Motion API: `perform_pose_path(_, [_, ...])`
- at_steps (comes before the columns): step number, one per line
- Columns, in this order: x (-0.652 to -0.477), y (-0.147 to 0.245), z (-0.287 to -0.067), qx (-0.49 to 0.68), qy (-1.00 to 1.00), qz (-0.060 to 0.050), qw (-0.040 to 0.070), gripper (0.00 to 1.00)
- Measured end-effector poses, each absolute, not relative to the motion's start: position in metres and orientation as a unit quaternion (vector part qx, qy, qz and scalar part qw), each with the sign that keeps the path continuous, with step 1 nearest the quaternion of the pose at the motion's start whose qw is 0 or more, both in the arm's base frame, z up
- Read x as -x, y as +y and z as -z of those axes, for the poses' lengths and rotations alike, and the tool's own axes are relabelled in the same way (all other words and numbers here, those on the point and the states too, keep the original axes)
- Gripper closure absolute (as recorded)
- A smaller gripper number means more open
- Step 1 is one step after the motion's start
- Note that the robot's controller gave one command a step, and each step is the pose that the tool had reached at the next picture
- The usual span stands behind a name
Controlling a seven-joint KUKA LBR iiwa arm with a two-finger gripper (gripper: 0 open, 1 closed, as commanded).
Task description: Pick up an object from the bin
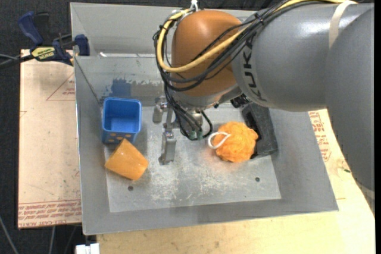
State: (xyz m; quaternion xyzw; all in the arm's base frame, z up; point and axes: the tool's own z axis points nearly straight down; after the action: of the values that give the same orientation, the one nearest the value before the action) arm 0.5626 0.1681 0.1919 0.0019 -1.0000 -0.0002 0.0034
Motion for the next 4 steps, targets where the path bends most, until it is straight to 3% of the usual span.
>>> perform_pose_path(1, [-0.564,0.167,-0.197,0.000,-1.000,0.001,0.000,0.00])
perform_pose_path(3, [-0.525,0.228,-0.104,-0.032,-0.999,0.002,-0.003,0.00])
perform_pose_path(4, [-0.521,0.234,-0.084,-0.063,-0.998,0.001,-0.003,1.00])
